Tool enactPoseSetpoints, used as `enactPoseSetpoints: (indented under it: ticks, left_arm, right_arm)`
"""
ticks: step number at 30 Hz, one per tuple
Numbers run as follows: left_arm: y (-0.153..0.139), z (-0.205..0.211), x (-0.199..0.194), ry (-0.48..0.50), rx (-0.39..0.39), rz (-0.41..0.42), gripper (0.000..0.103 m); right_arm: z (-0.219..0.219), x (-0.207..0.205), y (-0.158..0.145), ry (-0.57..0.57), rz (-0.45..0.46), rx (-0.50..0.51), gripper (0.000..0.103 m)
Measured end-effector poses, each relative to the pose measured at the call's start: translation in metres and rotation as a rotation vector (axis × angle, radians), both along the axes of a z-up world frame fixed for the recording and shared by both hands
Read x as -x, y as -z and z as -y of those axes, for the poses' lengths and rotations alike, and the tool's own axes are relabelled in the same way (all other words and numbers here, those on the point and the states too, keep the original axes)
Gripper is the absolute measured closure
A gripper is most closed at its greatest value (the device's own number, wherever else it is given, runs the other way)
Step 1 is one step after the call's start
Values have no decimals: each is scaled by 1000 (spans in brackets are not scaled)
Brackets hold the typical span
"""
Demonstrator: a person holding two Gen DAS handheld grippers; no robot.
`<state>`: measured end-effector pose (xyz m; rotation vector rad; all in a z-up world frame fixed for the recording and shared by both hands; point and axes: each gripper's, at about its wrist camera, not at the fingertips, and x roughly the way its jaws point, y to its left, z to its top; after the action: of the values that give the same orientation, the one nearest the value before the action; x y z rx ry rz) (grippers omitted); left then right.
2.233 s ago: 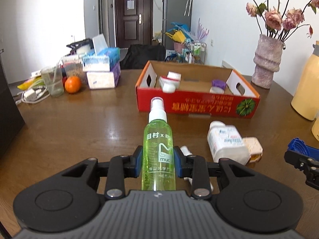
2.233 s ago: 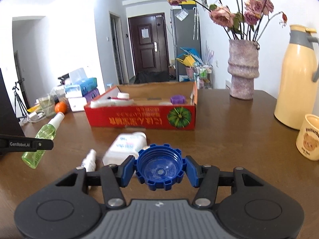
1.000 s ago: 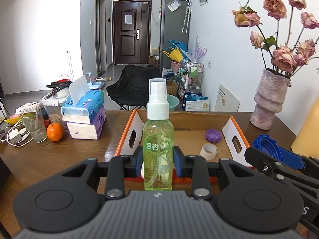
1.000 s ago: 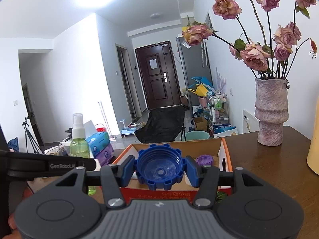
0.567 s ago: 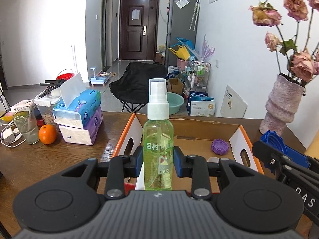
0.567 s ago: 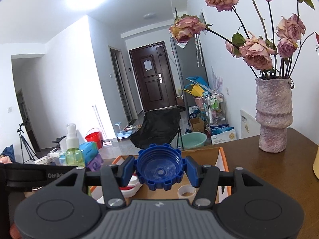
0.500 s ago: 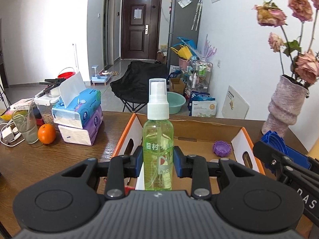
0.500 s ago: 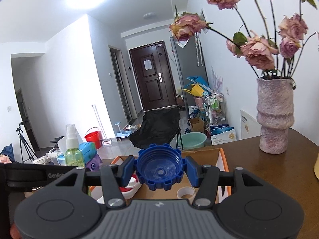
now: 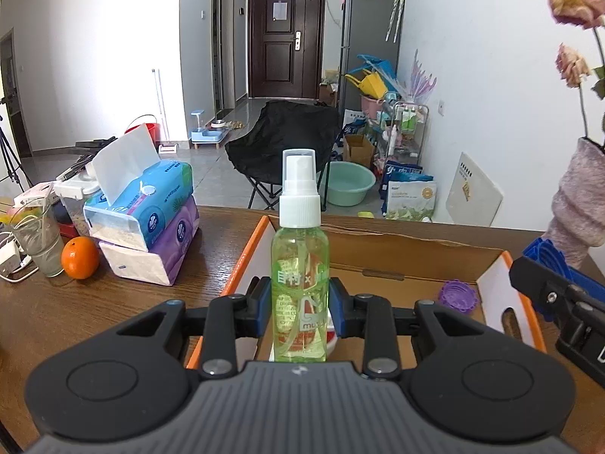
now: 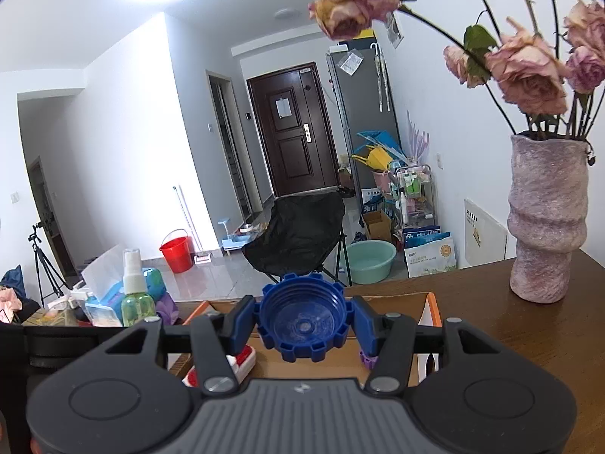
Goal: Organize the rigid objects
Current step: 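Open both tools to drop the spray bottle and blue cap into the box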
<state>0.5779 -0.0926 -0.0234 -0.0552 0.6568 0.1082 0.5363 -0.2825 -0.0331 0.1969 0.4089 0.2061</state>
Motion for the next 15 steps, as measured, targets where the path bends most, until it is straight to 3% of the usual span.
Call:
enactPoseSetpoints:
  ticks: [15]
  left_arm:
    - [22, 17, -41, 31, -33, -43, 71]
  right_arm:
    - [3, -50, 30, 15, -114, 65, 50]
